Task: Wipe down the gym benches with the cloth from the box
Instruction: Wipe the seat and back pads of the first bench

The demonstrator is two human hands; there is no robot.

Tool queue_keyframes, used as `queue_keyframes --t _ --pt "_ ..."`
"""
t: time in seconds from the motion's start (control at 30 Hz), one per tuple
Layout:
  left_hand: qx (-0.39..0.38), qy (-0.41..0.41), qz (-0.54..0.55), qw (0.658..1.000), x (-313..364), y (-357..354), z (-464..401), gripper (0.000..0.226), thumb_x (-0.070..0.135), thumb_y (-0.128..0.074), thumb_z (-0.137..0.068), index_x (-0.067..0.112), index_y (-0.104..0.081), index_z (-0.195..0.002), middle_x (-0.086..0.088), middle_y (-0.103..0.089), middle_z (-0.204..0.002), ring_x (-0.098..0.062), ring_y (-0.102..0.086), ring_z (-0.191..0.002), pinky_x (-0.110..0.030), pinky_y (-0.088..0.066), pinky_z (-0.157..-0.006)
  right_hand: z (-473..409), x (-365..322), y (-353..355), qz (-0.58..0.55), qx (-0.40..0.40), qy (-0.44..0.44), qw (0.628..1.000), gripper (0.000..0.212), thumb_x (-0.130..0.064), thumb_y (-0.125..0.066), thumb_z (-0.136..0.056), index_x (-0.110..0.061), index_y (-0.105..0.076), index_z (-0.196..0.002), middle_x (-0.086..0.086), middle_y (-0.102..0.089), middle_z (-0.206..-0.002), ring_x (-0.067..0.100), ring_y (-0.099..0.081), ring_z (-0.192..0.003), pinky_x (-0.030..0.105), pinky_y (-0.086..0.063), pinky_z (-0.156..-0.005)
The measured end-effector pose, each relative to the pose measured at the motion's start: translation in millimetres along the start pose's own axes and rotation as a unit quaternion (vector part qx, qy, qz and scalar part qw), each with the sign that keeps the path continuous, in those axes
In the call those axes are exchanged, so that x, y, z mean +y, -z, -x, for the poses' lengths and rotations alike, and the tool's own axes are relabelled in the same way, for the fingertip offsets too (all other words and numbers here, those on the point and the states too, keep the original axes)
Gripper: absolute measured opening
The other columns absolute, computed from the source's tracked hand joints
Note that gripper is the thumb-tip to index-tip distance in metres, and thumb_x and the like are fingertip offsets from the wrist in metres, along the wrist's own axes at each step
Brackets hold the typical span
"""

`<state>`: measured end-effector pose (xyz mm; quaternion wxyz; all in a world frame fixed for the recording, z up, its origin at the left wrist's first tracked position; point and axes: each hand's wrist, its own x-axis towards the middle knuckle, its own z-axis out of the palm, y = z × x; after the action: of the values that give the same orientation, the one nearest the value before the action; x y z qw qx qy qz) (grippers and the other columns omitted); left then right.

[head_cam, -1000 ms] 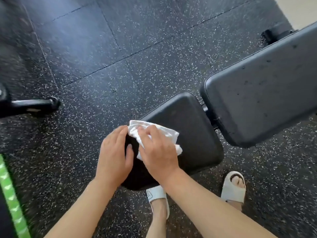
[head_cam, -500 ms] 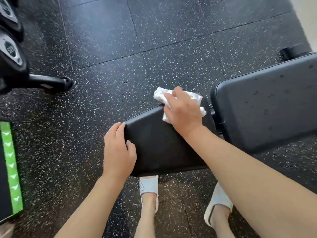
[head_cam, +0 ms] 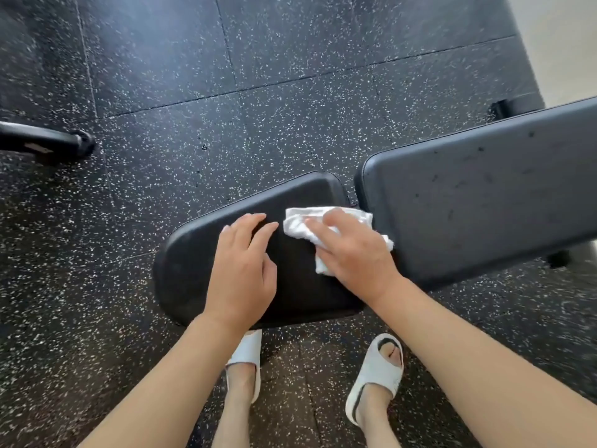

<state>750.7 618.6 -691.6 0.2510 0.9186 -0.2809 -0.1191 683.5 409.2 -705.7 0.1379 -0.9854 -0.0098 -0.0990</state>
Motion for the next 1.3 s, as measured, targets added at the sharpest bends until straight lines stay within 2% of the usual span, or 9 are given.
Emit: queue_keyframes --t 0.1,0.27,0.43,0.53,0.7,0.83,0.93,1.13,1.3 --pt "0.003 -0.031 0.021 0.999 36.4 -19.9 -16.5 0.051 -0.010 -0.062 -0.084 -0.001 -0.064 -0.134 -0.019 -0.056 -0.143 -0.042 -0.052 -0.133 -0.062 -0.040 -0.112 -16.0 37.0 24.4 -0.009 0.035 -0.097 0.995 0.030 -0.016 -0.068 -0.092 -0.020 -0.072 -0.121 0.003 -0.060 -0.101 0.023 -0.061 -0.077 0.032 -0.049 -0.048" --pt "-0.004 -0.074 0.029 0.997 83.9 -44.1 -58.1 0.052 -0.005 -0.058 -0.082 0.002 -0.064 -0.134 -0.018 -0.056 -0.145 -0.040 -0.050 -0.135 -0.060 -0.039 -0.112 3.3 60.2 53.9 -0.032 0.070 -0.127 0.989 0.030 -0.023 -0.062 -0.097 -0.020 -0.061 -0.126 -0.002 -0.052 -0.105 0.016 -0.055 -0.079 0.024 -0.041 -0.051" --pt "-0.015 -0.036 -0.053 0.998 101.8 -72.9 -77.0 0.062 0.005 -0.057 -0.084 0.010 -0.054 -0.146 -0.009 -0.049 -0.155 -0.031 -0.037 -0.151 -0.059 -0.020 -0.127 76.2 61.9 48.1 0.003 -0.021 -0.137 0.990 0.030 -0.017 -0.071 -0.090 -0.016 -0.065 -0.119 0.004 -0.054 -0.108 0.023 -0.056 -0.083 0.033 -0.054 -0.059" --pt "-0.012 -0.046 -0.083 0.995 95.0 -87.1 -69.2 0.059 0.008 -0.050 -0.090 0.008 -0.051 -0.149 -0.008 -0.048 -0.157 -0.029 -0.029 -0.157 -0.057 -0.012 -0.130 93.5 64.7 36.5 0.021 -0.039 -0.111 0.993 0.028 -0.019 -0.066 -0.092 -0.017 -0.068 -0.119 0.003 -0.056 -0.110 0.023 -0.057 -0.084 0.035 -0.054 -0.062" --pt "0.003 -0.019 -0.058 0.998 96.6 -91.1 -69.4 0.060 0.014 -0.041 -0.090 0.008 -0.049 -0.149 -0.006 -0.047 -0.158 -0.026 -0.027 -0.158 -0.052 -0.007 -0.131 18.1 85.2 20.3 0.049 0.017 -0.099 0.994 0.017 -0.022 -0.067 -0.091 -0.017 -0.073 -0.106 0.005 -0.063 -0.100 0.022 -0.062 -0.080 0.034 -0.052 -0.055" --pt "0.000 -0.023 -0.073 0.997 98.9 -89.1 -70.3 0.049 0.013 -0.050 -0.090 0.006 -0.056 -0.138 -0.010 -0.044 -0.160 -0.029 -0.026 -0.158 -0.053 -0.007 -0.131 -60.9 96.7 10.0 0.044 0.002 -0.135 0.990 0.015 -0.021 -0.067 -0.089 -0.013 -0.070 -0.101 0.009 -0.061 -0.105 0.026 -0.061 -0.087 0.035 -0.043 -0.050" --pt "-0.004 -0.031 -0.095 0.995 98.8 -90.3 -70.7 0.046 0.017 -0.048 -0.089 0.008 -0.062 -0.132 -0.012 -0.046 -0.159 -0.031 -0.027 -0.157 -0.057 -0.010 -0.130 -72.6 99.3 11.7 0.027 -0.008 -0.150 0.988 0.016 -0.021 -0.063 -0.089 -0.013 -0.069 -0.101 0.009 -0.058 -0.106 0.027 -0.058 -0.086 0.035 -0.036 -0.053" --pt "0.005 -0.059 -0.127 0.990 95.9 -94.8 -70.3 0.033 0.017 -0.045 -0.086 0.015 -0.069 -0.108 -0.014 -0.047 -0.155 -0.033 -0.028 -0.156 -0.060 -0.013 -0.128 50.2 85.4 33.8 -0.005 0.000 -0.088 0.996 0.037 -0.017 -0.065 -0.090 -0.018 -0.070 -0.127 0.007 -0.062 -0.106 0.026 -0.059 -0.085 0.037 -0.054 -0.062" --pt "0.016 -0.062 -0.141 0.988 95.2 -97.4 -70.0 0.030 0.018 -0.046 -0.088 0.019 -0.071 -0.104 -0.014 -0.047 -0.155 -0.034 -0.029 -0.156 -0.060 -0.014 -0.128 112.7 90.0 43.1 -0.016 -0.024 -0.053 0.998 0.031 -0.018 -0.066 -0.093 -0.019 -0.071 -0.123 0.003 -0.059 -0.101 0.021 -0.058 -0.079 0.033 -0.053 -0.060"
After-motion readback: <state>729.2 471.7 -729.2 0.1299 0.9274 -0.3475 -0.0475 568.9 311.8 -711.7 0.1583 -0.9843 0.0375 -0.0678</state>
